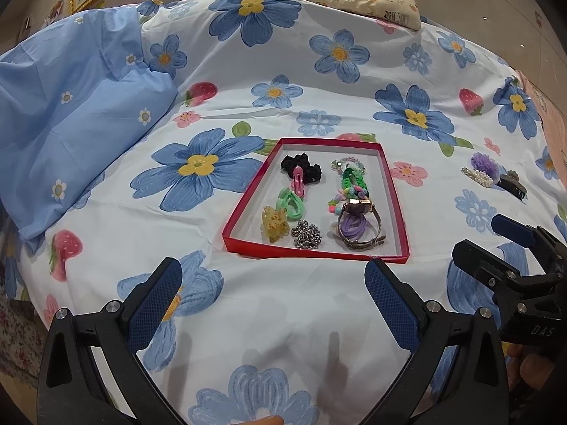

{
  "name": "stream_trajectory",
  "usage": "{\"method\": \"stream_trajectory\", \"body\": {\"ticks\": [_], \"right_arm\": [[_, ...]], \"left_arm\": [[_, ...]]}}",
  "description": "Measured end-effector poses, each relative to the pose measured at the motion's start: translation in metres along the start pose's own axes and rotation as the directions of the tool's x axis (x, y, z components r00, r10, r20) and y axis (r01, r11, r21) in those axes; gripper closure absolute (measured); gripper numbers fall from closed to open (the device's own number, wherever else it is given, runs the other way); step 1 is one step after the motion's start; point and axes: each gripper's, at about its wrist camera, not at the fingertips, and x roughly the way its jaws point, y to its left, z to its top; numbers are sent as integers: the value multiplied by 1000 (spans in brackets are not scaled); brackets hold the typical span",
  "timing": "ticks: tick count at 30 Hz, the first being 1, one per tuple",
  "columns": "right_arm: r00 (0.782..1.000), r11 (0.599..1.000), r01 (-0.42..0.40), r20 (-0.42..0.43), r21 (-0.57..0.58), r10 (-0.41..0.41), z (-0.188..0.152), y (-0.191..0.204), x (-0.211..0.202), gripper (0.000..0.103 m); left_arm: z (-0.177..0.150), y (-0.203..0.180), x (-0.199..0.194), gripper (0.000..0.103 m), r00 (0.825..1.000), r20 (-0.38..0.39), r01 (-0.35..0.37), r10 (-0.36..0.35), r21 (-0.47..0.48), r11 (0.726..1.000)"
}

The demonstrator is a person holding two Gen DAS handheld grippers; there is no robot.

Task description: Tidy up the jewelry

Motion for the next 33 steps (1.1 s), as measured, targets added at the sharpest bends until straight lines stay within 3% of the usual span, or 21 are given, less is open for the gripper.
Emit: {"method": "stream_trajectory", "body": {"ticks": [33], "right_arm": [[1000, 1000, -6, 6, -17, 6, 2, 4, -3, 0]], "left_arm": [[0, 3, 1, 0, 1000, 0, -1, 1, 5, 1000]]}}
